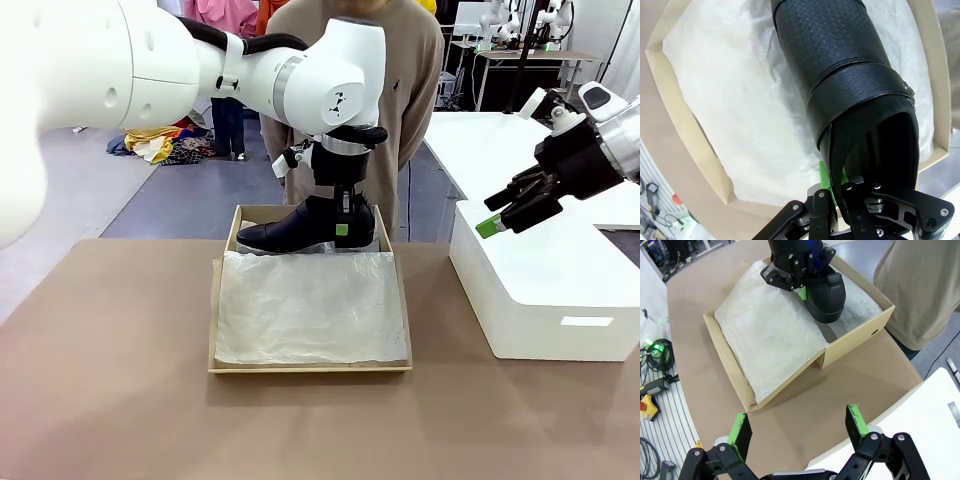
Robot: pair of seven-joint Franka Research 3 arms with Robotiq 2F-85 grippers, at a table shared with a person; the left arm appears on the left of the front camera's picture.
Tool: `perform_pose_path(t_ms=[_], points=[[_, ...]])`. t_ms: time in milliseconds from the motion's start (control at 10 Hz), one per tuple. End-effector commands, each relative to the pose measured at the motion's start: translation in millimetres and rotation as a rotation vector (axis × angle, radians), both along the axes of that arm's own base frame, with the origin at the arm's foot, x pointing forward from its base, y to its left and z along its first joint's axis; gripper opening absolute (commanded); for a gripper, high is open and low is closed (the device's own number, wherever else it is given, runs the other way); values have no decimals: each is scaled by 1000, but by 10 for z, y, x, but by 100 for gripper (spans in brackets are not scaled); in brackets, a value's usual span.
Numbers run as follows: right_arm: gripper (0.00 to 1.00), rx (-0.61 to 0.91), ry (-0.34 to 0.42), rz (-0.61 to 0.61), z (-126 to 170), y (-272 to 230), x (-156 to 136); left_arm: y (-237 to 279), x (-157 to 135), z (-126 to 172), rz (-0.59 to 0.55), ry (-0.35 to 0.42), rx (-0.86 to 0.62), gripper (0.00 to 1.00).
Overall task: Pack the shoes into the box.
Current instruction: Place the other shoe of the Shoes into the Shoes Box.
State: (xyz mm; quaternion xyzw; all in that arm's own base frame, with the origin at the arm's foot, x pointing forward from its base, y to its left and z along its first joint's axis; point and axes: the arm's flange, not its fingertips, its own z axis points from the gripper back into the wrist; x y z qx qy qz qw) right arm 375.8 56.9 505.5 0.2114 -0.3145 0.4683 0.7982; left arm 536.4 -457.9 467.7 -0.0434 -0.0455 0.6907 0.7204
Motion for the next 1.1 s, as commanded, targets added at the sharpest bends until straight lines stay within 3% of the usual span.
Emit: perform_pose_path(t_ms=[0,1000], points=[[100,25,-26,23,-11,-2,43,-42,10,34,65,0,23,0],[100,25,-26,23,-11,-2,43,-132,174,-298,35,18,6,0]])
